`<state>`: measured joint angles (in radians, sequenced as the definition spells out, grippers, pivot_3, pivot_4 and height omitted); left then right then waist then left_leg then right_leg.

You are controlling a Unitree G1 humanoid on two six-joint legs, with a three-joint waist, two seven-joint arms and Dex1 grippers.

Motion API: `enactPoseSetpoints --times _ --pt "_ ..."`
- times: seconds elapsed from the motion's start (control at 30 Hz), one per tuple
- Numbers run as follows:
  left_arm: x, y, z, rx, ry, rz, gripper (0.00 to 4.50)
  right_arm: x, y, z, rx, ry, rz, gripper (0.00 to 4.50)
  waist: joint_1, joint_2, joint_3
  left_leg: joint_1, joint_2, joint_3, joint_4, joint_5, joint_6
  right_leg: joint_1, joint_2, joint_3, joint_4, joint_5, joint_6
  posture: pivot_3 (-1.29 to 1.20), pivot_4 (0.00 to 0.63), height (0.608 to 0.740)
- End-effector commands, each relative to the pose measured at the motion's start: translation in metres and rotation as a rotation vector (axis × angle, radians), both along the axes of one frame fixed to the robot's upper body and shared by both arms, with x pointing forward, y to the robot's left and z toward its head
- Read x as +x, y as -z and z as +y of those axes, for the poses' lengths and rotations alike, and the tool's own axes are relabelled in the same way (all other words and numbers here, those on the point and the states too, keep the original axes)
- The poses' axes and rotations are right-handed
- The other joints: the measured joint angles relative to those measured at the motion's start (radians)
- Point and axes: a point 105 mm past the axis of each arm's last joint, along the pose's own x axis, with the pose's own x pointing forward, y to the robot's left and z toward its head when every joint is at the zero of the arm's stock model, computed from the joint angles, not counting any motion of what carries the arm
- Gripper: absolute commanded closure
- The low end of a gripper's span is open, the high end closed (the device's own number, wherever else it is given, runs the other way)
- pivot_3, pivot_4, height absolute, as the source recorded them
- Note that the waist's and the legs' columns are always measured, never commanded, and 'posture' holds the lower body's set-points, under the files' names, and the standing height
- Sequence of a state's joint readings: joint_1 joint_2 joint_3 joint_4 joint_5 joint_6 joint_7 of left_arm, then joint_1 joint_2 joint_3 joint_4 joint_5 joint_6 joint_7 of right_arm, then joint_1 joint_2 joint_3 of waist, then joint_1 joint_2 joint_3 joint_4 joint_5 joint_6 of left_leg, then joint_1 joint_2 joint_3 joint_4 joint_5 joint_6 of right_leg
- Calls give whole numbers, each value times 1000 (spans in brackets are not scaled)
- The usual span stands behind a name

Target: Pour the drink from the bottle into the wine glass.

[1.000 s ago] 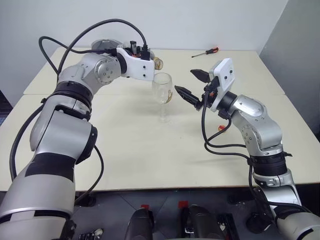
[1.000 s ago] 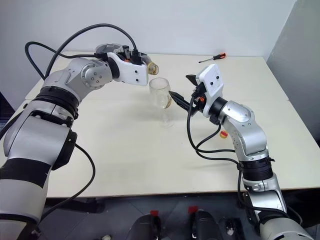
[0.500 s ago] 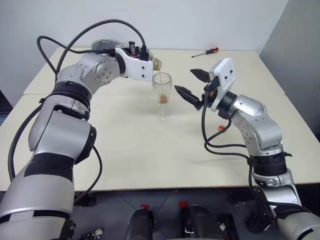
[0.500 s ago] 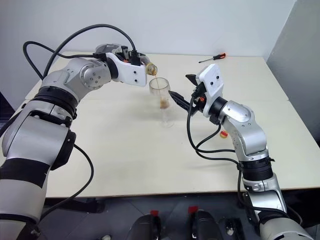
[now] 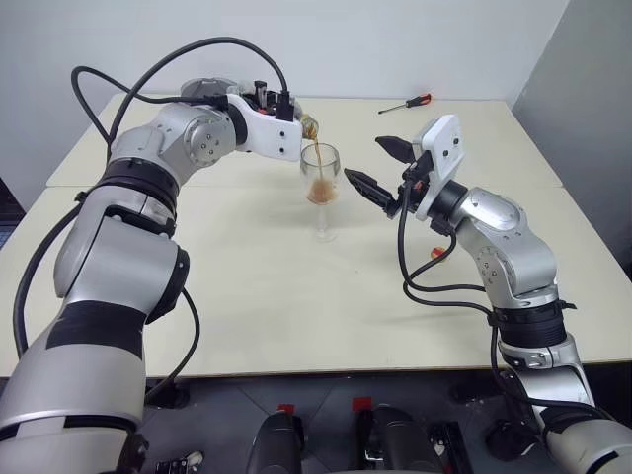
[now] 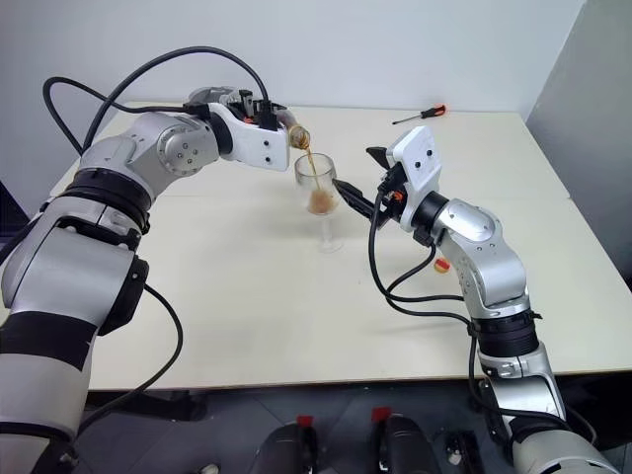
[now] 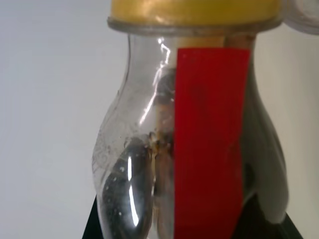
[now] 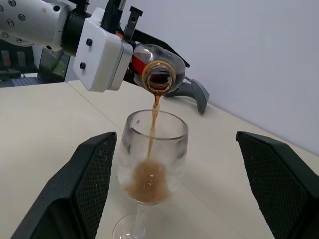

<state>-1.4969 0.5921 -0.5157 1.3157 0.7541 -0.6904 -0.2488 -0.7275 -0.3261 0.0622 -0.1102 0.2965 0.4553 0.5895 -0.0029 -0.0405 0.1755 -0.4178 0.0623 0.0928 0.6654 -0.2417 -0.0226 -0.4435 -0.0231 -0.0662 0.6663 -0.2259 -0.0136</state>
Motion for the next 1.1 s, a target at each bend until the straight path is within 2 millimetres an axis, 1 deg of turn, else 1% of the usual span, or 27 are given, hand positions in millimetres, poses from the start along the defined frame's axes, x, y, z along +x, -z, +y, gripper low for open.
enactPoseSetpoints --times 0.03,0.47,1.1 --pt "-3 -28 -2 -15 13 -78 3185 -5 -15 2 14 -17 -64 383 0 0 0 0 0 0 0 0 0 0 0 0 0 0 0 0 150 740" --pt "-3 -30 1 -5 1 -84 3185 -3 -14 2 13 -15 -64 383 0 0 0 0 0 0 0 0 0 0 0 0 0 0 0 0 150 740" --pt "-3 -35 -1 13 1 -102 3185 -2 -16 2 15 -15 -69 383 0 0 0 0 0 0 0 0 0 0 0 0 1 0 0 0 150 740"
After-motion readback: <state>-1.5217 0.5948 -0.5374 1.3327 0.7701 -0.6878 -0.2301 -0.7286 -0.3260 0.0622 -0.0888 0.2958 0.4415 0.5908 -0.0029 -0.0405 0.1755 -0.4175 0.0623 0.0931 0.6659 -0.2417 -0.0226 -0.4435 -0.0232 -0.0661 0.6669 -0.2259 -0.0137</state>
